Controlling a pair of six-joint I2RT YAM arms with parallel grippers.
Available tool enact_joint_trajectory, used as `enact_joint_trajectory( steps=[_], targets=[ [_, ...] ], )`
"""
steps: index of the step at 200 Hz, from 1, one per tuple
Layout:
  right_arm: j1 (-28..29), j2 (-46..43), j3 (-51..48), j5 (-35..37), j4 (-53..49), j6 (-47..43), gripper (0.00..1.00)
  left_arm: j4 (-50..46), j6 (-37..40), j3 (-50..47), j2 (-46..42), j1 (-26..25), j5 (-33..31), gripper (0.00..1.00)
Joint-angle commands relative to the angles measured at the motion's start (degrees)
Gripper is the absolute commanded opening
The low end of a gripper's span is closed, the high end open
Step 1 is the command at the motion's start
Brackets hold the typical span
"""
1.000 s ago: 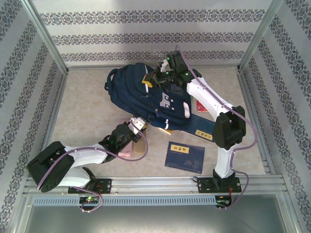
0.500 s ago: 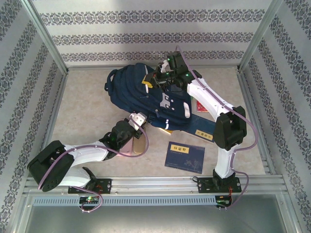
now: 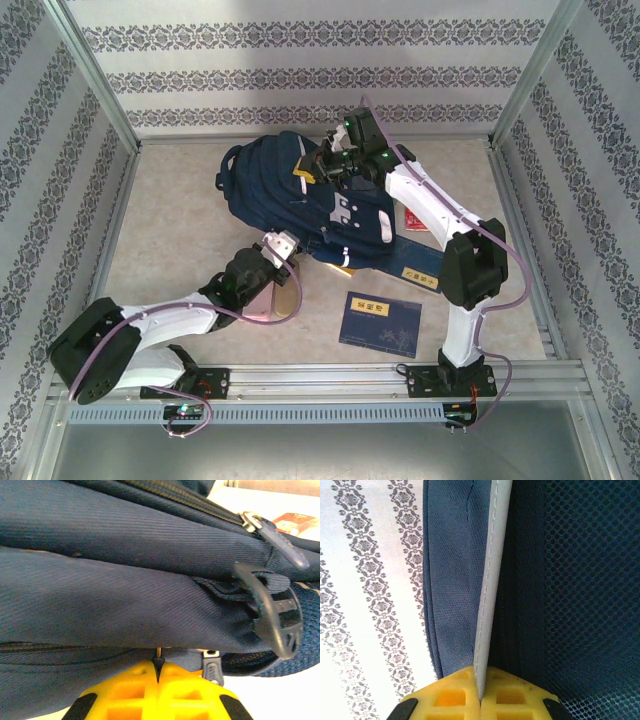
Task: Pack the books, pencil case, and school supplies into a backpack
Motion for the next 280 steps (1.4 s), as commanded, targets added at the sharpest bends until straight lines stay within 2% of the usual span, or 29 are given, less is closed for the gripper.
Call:
enact_joint_trajectory(
  steps=[1, 57, 118, 143, 194, 231, 262, 280],
  targets=[
    [-0.68, -3.67, 2.61, -0.02, -3.01, -4.50, 0.00, -1.45, -1.00, -0.65, -2.98, 1.57, -2.46, 0.00],
    [-0.87, -3.32, 3.98, 2.43, -9.32, -10.91, 0.00, -5.99, -1.27, -1.27, -7.62, 2.48, -6.58, 0.00],
    [-1.37, -2.43, 7.10, 5.90, -16.97, -18.93, 0.00, -15.29, -1.52, 0.61, -13.29, 4.52, -7.08, 0.00],
    [-1.29, -2.27, 10.27, 10.80, -23.55, -26.02, 0.00, -19.18, -1.71, 1.38, -15.66, 5.34, -6.96, 0.00],
    [0.32, -2.68, 11.77, 15.12, -29.40, -37.38, 0.00, -27.61, -1.88, 4.53, -18.33, 6.30, -4.42, 0.00],
    [4.29, -1.46, 15.11, 27.54, -35.94, -46.27, 0.00, -36.09, -1.55, 8.96, -19.09, 6.75, -3.96, 0.00],
    [4.50, -2.93, 13.23, 26.56, -34.55, -46.34, 0.00, -42.04, -1.60, 11.13, -19.85, 7.94, -2.65, 0.00],
    [4.12, -2.96, 13.16, 25.00, -34.32, -44.15, 0.00, -46.06, -4.63, 12.53, -19.75, 7.94, 2.16, 0.00]
  ],
)
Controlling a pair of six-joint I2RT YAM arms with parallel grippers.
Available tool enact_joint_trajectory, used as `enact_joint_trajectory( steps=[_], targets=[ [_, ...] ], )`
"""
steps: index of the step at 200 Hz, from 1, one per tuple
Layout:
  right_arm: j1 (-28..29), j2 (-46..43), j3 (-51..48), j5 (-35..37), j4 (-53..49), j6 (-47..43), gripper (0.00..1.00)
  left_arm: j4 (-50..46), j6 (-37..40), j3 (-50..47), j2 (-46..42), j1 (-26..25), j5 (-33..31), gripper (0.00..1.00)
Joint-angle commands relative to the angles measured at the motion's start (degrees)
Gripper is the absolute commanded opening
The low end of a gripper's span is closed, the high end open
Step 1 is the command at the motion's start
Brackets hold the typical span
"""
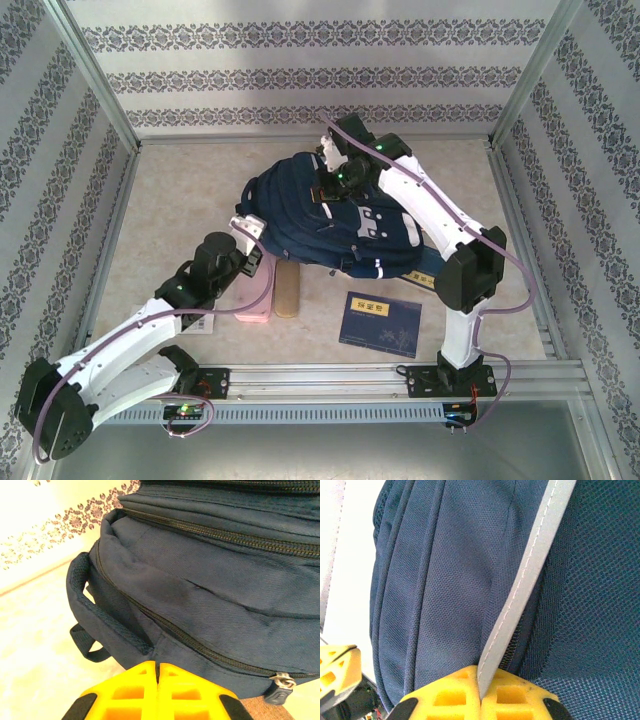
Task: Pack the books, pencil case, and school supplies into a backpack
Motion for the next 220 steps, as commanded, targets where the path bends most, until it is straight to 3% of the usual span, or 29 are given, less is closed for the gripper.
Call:
enact_joint_trajectory(
  steps=[1, 14, 42, 75, 104, 141, 220],
  targets=[
    [-0.74, -2.95, 1.54, 0.50, 1.39, -0.37, 0.00, -8.77, -3.90, 2.67, -0.45, 0.62, 5.49, 0.00],
    [-1.28, -3.07, 0.85, -0.23, 1.88, 2.38, 0.00, -10.08, -8.73, 2.91, -0.83, 0.54, 8.75, 0.01],
    [-3.06, -5.42, -5.66, -6.59, 9.80, 11.54, 0.00, -6.25, -19.16, -1.31, -4.50, -0.61, 11.62, 0.25],
    [-4.67, -9.24, -14.28, -10.04, 21.01, 22.19, 0.00, 0.15, -18.13, -6.24, -7.40, -4.17, 7.66, 0.49],
    [-5.36, -10.05, -16.10, -11.31, 24.13, 26.80, 0.00, 5.17, -17.33, -7.88, -3.70, -6.92, 4.68, 0.54],
    [-5.60, -10.94, -18.17, -12.56, 28.05, 31.16, 0.00, 14.11, -16.41, -9.03, 4.23, -10.55, 0.06, 0.52],
    [-5.58, -11.65, -19.28, -14.99, 30.14, 33.72, 0.00, 21.70, -13.09, -4.98, 17.64, -10.72, -7.77, 0.49]
  ],
)
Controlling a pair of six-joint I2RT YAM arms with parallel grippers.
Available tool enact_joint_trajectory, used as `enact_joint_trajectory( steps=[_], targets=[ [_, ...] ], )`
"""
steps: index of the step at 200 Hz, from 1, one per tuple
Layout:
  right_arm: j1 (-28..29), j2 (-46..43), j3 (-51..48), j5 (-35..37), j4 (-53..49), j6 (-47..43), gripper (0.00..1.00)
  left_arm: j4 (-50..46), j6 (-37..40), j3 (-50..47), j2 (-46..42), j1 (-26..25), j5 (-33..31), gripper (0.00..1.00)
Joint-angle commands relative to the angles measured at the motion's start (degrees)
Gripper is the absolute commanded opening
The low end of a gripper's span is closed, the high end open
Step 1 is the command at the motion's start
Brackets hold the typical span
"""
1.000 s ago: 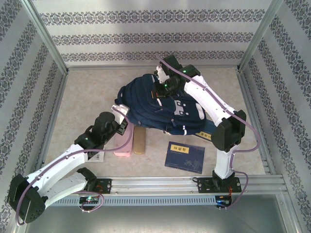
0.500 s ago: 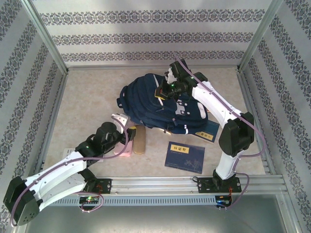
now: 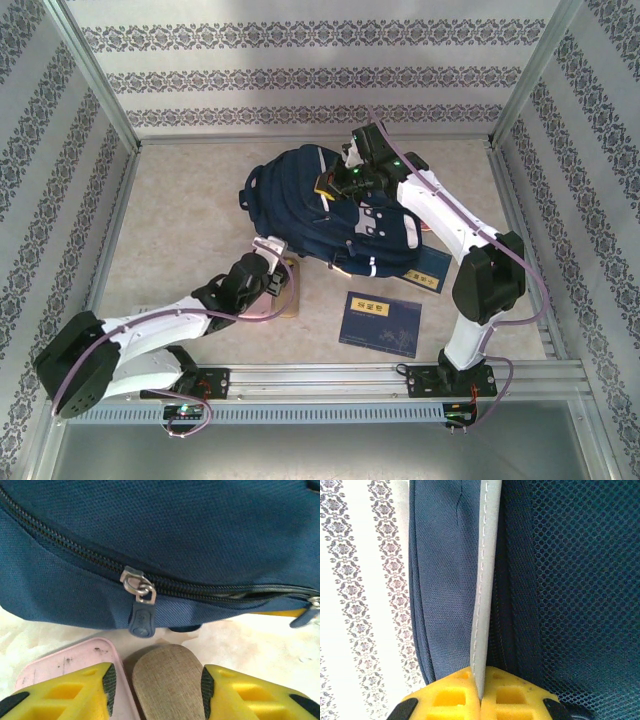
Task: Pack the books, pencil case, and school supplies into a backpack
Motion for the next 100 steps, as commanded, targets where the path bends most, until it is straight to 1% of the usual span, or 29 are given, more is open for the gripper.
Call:
enact_joint_trajectory(
  steps=[1, 15, 33, 53, 67, 100],
  targets=[
    [-0.38, -4.13, 0.04, -2.88, 4.62, 1.88, 0.00, 5.40, 2.50, 3.03, 3.08, -0.55, -3.75, 0.49],
    [-0.48, -4.22, -0.09, -3.27, 4.74, 1.88, 0.00, 6.09, 2.54, 4.02, 4.75, -0.55, -3.87, 0.49],
    [-0.49, -4.14, -0.39, -4.08, 4.89, 1.88, 0.00, 6.61, 2.51, 4.76, 5.89, -0.55, -5.59, 0.49],
    [-0.40, -4.21, -1.00, -4.88, 5.51, 2.03, 0.00, 7.49, 3.23, 5.20, 6.56, -0.30, -5.99, 0.44],
    [-0.23, -4.30, -1.21, -5.25, 5.75, 2.05, 0.00, 7.51, 3.57, 5.73, 7.34, 0.02, -5.65, 0.35],
    [-0.14, -4.48, -1.15, -5.52, 5.41, 1.84, 0.00, 6.59, 4.57, 6.69, 8.54, 0.50, -4.38, 0.08]
  ],
)
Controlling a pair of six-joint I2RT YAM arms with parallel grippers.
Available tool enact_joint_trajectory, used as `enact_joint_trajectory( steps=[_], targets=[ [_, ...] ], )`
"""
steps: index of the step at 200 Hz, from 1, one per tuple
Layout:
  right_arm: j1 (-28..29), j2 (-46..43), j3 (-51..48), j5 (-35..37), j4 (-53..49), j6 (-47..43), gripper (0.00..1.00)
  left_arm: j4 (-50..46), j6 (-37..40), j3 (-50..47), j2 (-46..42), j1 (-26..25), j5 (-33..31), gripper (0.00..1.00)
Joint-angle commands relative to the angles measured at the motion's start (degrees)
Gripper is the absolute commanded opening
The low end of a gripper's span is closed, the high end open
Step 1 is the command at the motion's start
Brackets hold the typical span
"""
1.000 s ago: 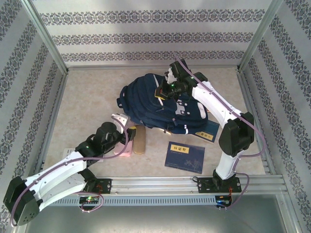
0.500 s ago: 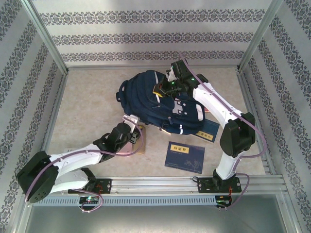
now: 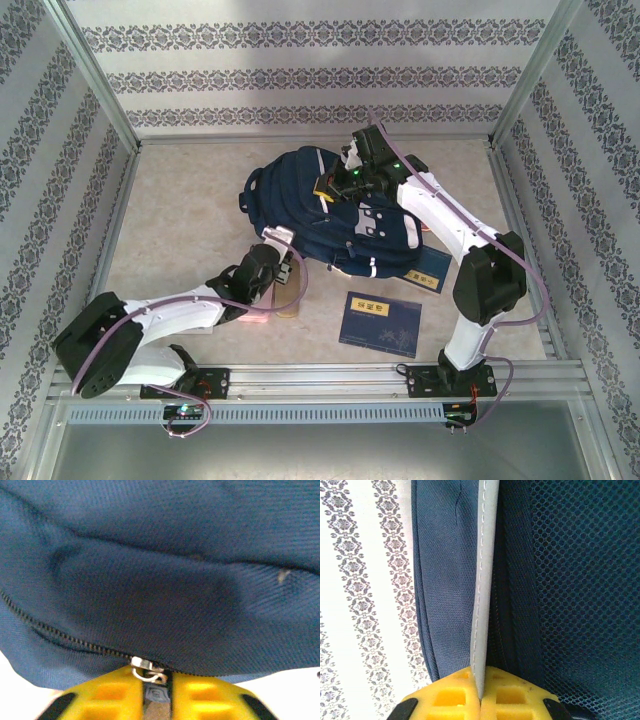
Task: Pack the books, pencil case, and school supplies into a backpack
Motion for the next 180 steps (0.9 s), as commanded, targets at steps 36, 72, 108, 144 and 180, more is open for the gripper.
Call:
enact_joint_trajectory(
  steps=[36, 72, 108, 144, 180],
  targets=[
    [-0.40, -4.07, 1.28, -3.29, 2.06, -0.37, 0.00, 0.49, 1.94, 0.64, -1.35, 1.09, -0.29, 0.00],
    [-0.40, -4.02, 1.77, -2.68, -0.16, -3.02, 0.00, -1.30, 2.00, -1.20, -6.17, 3.00, -0.44, 0.00],
    [-0.14, -3.89, 2.89, -1.86, -4.33, -8.88, 0.00, -4.10, 2.00, -1.11, -9.32, 6.18, 2.79, 0.00],
    [0.04, -3.98, 4.52, -0.91, -7.84, -13.90, 0.00, -7.71, 1.89, 0.58, -9.84, 9.30, 5.43, 0.00],
    [1.15, -3.37, 6.96, -0.66, -11.10, -18.75, 0.00, -10.30, 2.25, 2.57, -10.54, 11.66, 7.58, 0.00]
  ],
)
